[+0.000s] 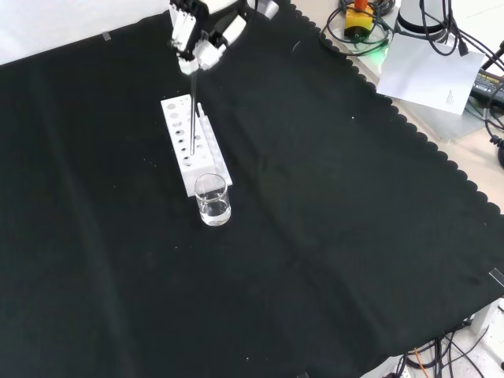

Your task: Stir in the beaker to the left of the white test tube rack with the glass rod.

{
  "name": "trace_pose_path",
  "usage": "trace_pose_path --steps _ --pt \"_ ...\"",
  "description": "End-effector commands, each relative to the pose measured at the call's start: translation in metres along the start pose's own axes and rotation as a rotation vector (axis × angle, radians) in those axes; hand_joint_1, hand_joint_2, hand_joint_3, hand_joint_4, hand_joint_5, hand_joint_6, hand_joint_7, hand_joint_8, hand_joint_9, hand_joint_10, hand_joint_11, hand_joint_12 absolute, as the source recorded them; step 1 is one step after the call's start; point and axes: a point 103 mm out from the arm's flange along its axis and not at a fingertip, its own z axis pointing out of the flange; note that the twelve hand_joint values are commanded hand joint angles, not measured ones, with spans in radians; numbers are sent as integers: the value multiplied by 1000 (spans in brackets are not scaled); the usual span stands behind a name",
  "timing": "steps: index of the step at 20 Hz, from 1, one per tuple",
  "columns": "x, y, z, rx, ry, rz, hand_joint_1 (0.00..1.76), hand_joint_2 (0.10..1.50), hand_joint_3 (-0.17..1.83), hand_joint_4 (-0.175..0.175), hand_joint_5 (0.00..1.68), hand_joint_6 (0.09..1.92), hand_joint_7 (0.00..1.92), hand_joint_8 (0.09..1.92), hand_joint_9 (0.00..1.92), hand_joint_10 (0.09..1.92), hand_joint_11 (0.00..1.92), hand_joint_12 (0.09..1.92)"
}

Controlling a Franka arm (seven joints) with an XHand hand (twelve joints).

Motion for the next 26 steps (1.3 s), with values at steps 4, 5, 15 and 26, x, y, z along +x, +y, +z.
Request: trace_pose_path --steps 4,5,15,26 --pt "27 23 29 10 41 -80 1299 1140 -175 -175 1068 633 1165 1031 1618 910 1638 792" --pt "27 24 32 14 41 -81 1299 1140 -175 -175 1069 632 1165 1031 1618 910 1638 792" --pt "21 25 50 16 46 -68 1299 1138 -175 -175 1072 626 1169 1024 1619 905 1636 790" --pt "21 20 85 66 51 -71 1300 1136 -175 -175 1078 619 1173 1016 1620 901 1636 787"
